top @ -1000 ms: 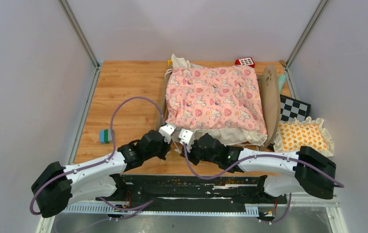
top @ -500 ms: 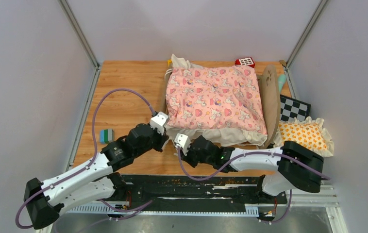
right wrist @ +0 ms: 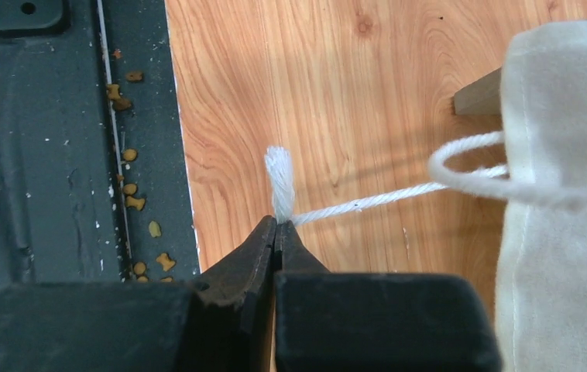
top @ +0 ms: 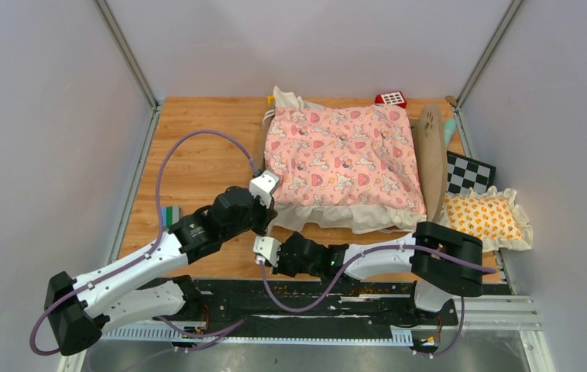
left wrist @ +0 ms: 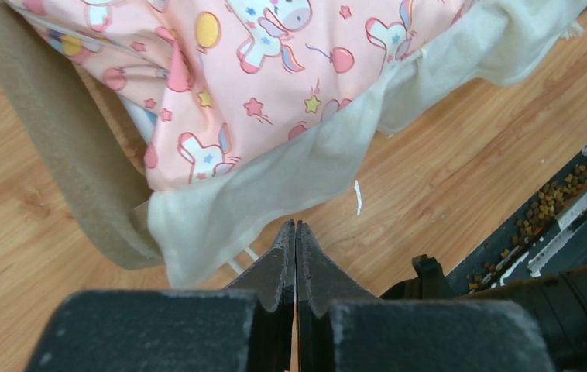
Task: Set up the pet bed
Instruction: Tie the ropes to the bed frame.
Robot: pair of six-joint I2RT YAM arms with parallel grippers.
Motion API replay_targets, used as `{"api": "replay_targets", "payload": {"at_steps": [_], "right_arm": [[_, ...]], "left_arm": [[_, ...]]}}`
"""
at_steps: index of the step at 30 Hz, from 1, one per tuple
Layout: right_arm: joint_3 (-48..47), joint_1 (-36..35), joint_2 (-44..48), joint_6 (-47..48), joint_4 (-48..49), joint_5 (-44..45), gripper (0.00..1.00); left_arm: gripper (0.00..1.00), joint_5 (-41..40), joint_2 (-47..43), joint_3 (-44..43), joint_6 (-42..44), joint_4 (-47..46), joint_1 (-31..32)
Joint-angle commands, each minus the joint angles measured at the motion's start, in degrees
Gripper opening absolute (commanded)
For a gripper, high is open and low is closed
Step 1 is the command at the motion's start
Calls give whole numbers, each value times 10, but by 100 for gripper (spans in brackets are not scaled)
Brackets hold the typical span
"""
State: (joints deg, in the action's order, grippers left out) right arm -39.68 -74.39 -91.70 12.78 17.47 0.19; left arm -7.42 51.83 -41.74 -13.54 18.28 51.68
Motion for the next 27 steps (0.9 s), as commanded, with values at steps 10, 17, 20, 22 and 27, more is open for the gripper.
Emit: {"api": "replay_targets", "payload": {"at_steps": [10, 17, 20, 22, 27], "right_arm": [[-37, -26, -25, 19, 15, 31, 0], [-35, -27, -26, 13, 16, 31, 0], [-30, -27, -24, 10, 20, 33, 0], [-27, -26, -21, 8, 21, 34, 0], [-14, -27, -10, 5, 31, 38, 0]], "left_arm": [[19, 123, 112, -9, 12, -72, 2], [58, 129, 111, -11, 16, -87, 2], [68, 118, 101, -13, 19, -82, 2], [70, 113, 91, -15, 22, -77, 2], [71, 76, 45, -25, 13, -49, -9]]}}
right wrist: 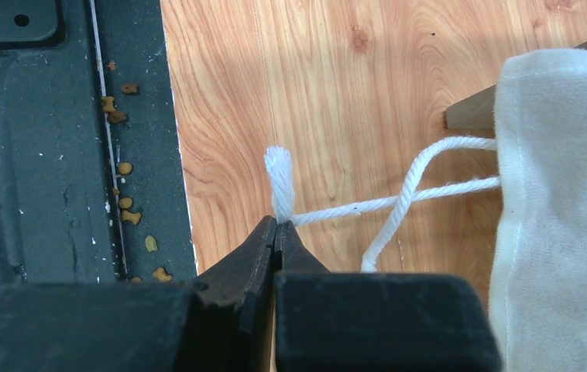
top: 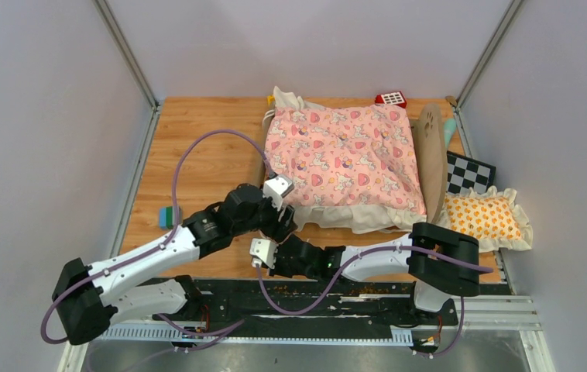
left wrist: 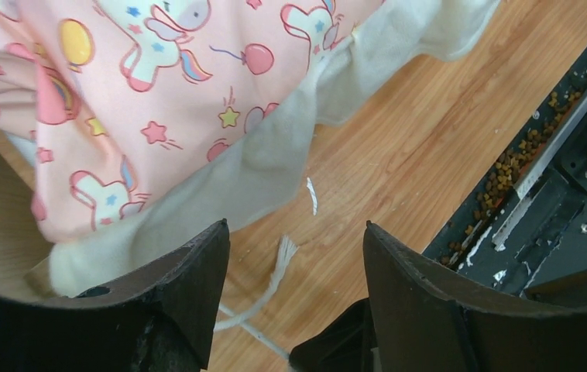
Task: Set up the pet bed
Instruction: Tie the ropes to the bed frame.
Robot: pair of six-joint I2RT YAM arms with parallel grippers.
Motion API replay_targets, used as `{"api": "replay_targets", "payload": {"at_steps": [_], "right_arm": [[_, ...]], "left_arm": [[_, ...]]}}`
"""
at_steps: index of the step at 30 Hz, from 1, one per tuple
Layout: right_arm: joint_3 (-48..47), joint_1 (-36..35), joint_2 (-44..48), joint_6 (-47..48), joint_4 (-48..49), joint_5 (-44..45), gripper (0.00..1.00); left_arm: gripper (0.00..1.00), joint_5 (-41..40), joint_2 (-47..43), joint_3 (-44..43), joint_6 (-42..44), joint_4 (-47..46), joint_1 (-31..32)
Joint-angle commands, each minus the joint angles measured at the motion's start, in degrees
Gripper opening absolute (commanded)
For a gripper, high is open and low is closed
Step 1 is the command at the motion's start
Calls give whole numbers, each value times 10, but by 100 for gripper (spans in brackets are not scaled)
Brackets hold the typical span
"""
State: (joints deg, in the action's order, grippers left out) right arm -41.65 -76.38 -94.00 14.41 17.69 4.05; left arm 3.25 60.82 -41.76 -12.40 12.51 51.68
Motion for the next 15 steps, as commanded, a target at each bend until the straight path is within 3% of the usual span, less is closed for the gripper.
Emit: {"api": "replay_targets", "payload": {"at_steps": [1, 9, 15], "right_arm": [[7, -7, 15, -12, 30, 0, 0], [16, -6, 27, -15, 37, 10, 0], [34, 0, 51, -45, 56, 16, 0]], "left_arm": [[73, -49, -58, -25, -5, 16, -16], [87, -176, -237, 48, -109, 51, -81], [79, -165, -286, 110, -192, 78, -93]]}}
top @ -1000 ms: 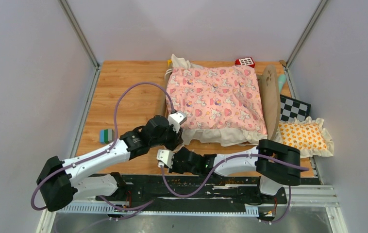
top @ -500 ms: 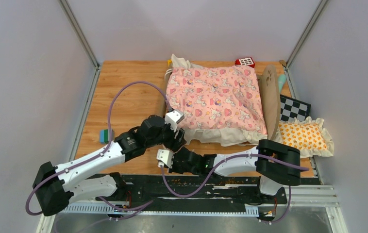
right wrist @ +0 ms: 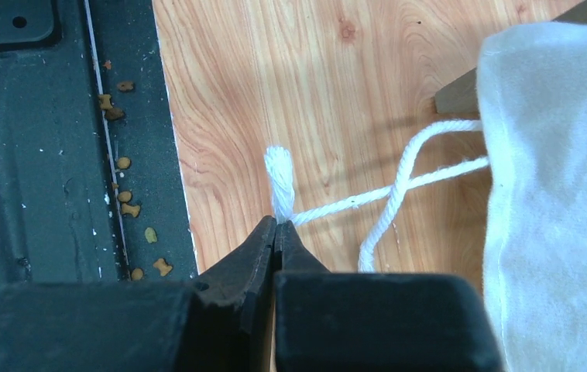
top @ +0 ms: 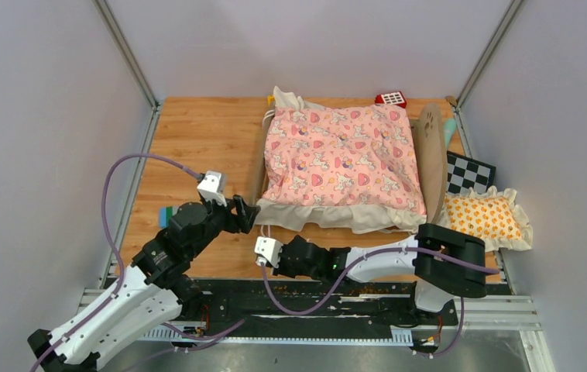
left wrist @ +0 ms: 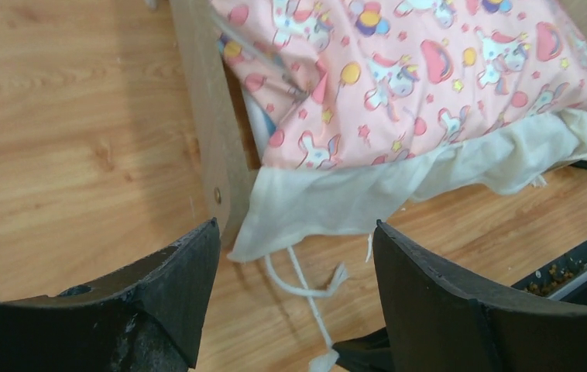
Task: Set up the pet bed
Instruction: Tie the ropes to the bed frame.
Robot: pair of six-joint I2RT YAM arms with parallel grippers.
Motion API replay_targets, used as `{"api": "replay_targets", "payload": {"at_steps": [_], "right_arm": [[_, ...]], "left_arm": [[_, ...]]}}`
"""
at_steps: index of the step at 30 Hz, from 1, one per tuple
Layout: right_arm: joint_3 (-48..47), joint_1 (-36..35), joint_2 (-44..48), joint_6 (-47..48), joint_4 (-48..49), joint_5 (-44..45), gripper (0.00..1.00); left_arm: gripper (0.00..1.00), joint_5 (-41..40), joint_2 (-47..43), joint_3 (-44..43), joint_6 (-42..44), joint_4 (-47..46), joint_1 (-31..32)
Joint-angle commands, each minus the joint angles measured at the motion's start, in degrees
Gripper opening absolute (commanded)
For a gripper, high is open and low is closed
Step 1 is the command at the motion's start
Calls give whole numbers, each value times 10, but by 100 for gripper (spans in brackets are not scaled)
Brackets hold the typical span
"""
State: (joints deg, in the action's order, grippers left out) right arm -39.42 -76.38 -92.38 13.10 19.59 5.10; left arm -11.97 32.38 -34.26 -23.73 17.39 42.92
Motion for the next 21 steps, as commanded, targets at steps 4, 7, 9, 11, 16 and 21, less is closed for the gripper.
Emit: {"api": "replay_targets", "payload": {"at_steps": [4, 7, 9, 11, 16, 21], "right_arm": [[31, 11, 62, -50, 54, -13, 0], [40, 19, 78, -58, 58, -22, 0], [42, 22, 85, -60, 57, -29, 0], [43, 23, 88, -61, 57, -33, 0], [42, 23, 90, -63, 54, -38, 0], [43, 23, 97, -64, 49, -39, 0]], "left_arm": [[72, 24, -14, 94, -134, -19, -6], [67, 47, -20, 133, -171, -57, -6], [67, 53, -20, 156, -189, -74, -6], [66, 59, -14, 173, -200, -102, -6], [66, 60, 22, 197, -218, -169, -8], [66, 46, 63, 205, -233, -201, -12]]}}
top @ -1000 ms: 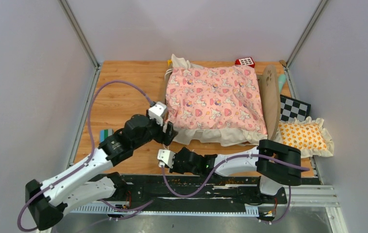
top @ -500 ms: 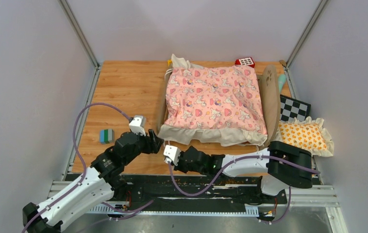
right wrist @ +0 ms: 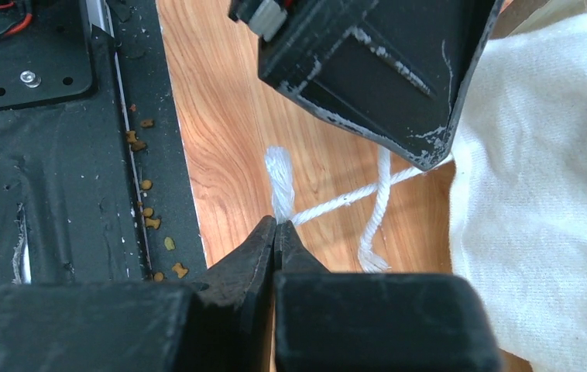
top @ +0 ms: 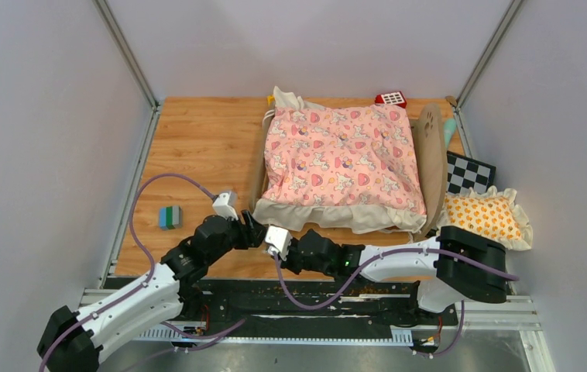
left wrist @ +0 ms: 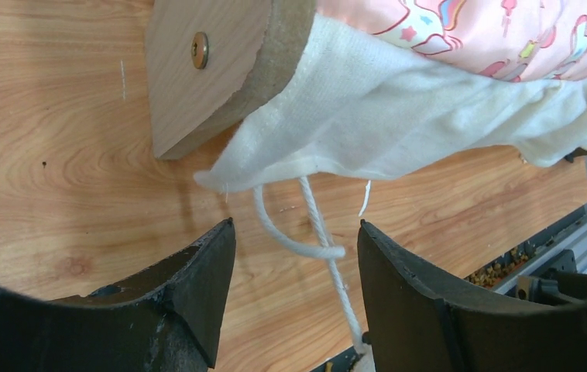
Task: Set up the pet bed
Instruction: Tie the ropes to the bed frame.
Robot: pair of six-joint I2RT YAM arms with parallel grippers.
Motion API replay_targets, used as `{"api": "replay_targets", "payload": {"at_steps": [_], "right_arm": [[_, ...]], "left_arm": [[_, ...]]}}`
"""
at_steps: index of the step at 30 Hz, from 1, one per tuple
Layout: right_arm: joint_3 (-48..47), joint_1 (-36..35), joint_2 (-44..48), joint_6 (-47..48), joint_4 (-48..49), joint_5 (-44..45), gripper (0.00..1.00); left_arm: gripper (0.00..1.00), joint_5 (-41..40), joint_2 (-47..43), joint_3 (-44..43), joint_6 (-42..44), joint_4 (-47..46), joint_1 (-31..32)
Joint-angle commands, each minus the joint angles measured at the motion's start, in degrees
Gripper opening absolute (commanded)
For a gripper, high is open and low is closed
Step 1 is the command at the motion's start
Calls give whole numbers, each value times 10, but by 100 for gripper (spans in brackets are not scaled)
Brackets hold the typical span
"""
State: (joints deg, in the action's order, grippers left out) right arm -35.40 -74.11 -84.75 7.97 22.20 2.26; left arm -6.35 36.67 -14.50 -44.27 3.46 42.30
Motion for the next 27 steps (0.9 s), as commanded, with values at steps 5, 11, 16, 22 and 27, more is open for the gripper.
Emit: {"api": "replay_targets", "payload": {"at_steps": [5, 11, 16, 22, 27], "right_arm": [[2, 1, 24, -13, 21, -11, 0], [1, 0, 21, -14, 20, -12, 0], [1, 0, 20, -18, 20, -13, 0], [1, 0, 24, -20, 18, -13, 0], [2, 1, 24, -23, 20, -14, 0]], "left_arm": [[63, -32, 29, 17, -39, -53, -9], [60, -49, 26, 22, -37, -45, -10], [57, -45, 56, 24, -32, -74, -11], [55, -40, 90, 28, -31, -108, -12], [53, -37, 100, 29, -34, -129, -13]]}}
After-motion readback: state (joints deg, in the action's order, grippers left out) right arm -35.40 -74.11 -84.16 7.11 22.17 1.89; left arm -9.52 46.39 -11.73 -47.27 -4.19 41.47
